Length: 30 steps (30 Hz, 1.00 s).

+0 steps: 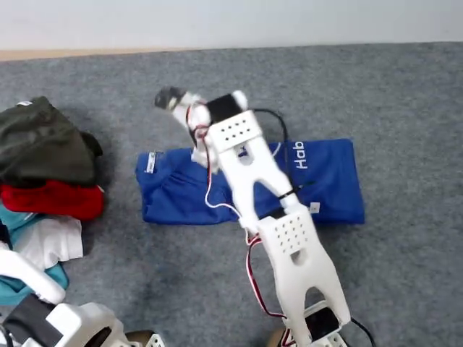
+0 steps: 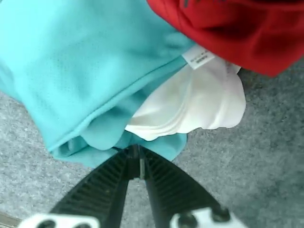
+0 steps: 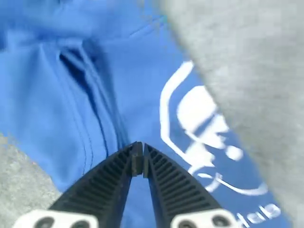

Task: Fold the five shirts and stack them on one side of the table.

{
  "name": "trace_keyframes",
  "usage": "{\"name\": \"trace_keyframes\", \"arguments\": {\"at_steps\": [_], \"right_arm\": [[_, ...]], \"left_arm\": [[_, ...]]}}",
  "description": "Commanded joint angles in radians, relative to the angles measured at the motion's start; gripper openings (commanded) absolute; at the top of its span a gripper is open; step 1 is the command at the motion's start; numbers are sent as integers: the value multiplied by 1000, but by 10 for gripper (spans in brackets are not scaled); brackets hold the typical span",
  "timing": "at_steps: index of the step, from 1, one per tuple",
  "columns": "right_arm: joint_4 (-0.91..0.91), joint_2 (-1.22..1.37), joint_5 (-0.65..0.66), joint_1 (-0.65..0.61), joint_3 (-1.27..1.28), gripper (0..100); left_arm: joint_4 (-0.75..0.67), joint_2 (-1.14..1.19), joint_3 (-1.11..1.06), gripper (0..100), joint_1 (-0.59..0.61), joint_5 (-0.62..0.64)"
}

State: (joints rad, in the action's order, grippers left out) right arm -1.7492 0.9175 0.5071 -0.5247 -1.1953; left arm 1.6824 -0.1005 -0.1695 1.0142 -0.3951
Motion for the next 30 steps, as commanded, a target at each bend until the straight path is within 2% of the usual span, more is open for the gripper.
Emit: {"name": "trace_keyframes", "arguments": {"at_steps": [1, 5, 10, 12, 16, 18, 20, 30], "right_arm": [[-47, -153, -71, 47, -49, 14], [-48, -257, -173, 147, 41, 18], [-48, -378, -301, 297, 305, 20], [-48, -423, -304, 354, 405, 47], [-47, -499, -308, 435, 535, 188], [-47, -519, -351, 472, 572, 229], [-45, -522, -394, 507, 595, 232], [-5, -390, -399, 628, 643, 245]], "left_arm": [[6, -52, 10, 8, -6, -8], [28, -52, 48, 8, -6, -8], [66, -54, 120, 8, -43, -8], [72, -54, 143, 8, -75, -8], [72, -54, 171, 8, -132, -8], [72, -54, 173, 8, -166, -8], [72, -54, 173, 8, -192, -8], [72, -48, 171, 8, -276, -6]]}}
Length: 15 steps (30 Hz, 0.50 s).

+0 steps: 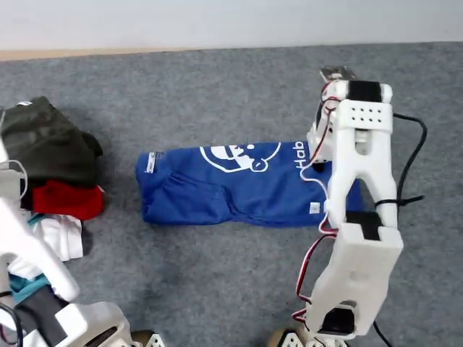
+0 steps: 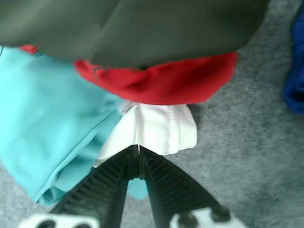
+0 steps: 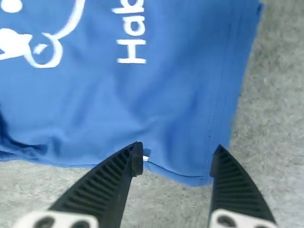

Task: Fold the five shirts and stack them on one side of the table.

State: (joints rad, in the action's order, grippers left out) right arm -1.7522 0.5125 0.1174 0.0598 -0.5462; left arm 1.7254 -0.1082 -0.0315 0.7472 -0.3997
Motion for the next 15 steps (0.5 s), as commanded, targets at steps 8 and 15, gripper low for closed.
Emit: {"name": "trace_keyframes", "arguments": {"at_steps": [8, 15], "right_arm": [[120, 113, -5, 105, -8, 245], [225, 211, -3, 105, -8, 245]], "left_arm": [[28, -38, 28, 7, -8, 0], [28, -38, 27, 7, -8, 2]]}}
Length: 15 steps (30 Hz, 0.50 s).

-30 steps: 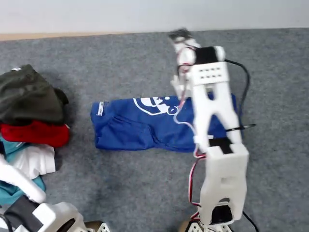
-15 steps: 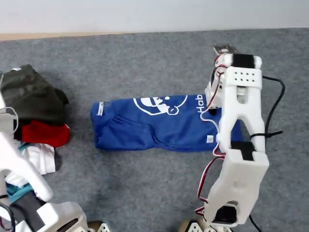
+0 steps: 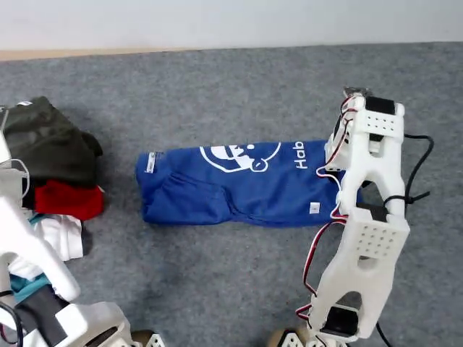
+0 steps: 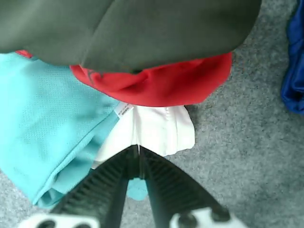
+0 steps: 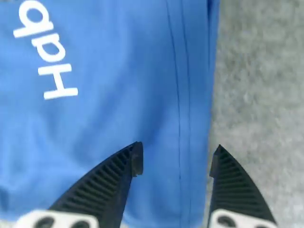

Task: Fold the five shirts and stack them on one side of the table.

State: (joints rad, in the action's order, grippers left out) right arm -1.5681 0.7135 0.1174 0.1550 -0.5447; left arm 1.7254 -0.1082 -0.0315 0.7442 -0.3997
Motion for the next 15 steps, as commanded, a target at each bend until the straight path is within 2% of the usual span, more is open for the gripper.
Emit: {"name": "trace_keyframes", "arguments": {"at_steps": [1, 9, 15], "right_arm": [[53, 27, -3, 10, -9, 245], [62, 102, -3, -16, -9, 231], [35, 87, 61, -47, -25, 20]], "left_arm": [[28, -38, 27, 7, -5, 2], [28, -38, 27, 7, -5, 3], [28, -38, 27, 7, -5, 3]]}}
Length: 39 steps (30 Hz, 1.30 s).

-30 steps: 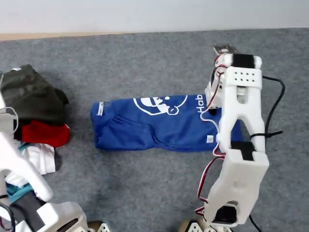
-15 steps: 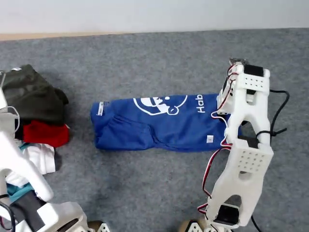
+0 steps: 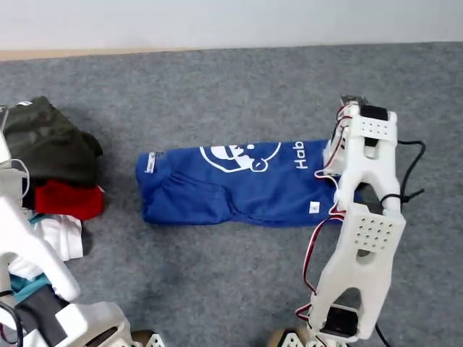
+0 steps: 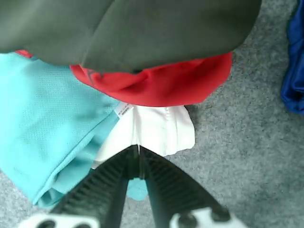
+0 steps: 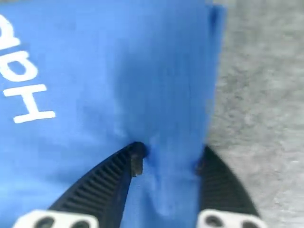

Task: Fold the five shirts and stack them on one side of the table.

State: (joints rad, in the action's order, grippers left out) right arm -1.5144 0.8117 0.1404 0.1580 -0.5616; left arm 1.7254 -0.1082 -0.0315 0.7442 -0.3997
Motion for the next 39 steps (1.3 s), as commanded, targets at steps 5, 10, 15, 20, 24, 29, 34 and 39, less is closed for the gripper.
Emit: {"name": "trace_keyframes", "arguments": {"at_steps": [5, 10, 15, 20, 24, 29, 34, 39], "right_arm": [[-79, -15, 44, -35, -51, 9], [-90, -24, 89, 31, -71, 10], [-84, -25, 175, 120, -75, 10], [-91, -16, 253, 232, -141, 10], [-91, -16, 316, 305, -209, 10], [-93, -18, 373, 358, -219, 10], [-166, -27, 390, 357, -222, 10], [-277, -77, 384, 214, -229, 10]], "left_arm": [[28, -38, 27, 7, -5, 3], [28, -38, 27, 7, -5, 3], [28, -38, 27, 7, -6, 3], [28, -38, 27, 7, -6, 3], [28, -38, 27, 7, -8, 3], [28, -38, 27, 7, -8, 3], [28, -40, 27, 7, -21, 3], [29, -46, 27, 7, -74, 6]]}}
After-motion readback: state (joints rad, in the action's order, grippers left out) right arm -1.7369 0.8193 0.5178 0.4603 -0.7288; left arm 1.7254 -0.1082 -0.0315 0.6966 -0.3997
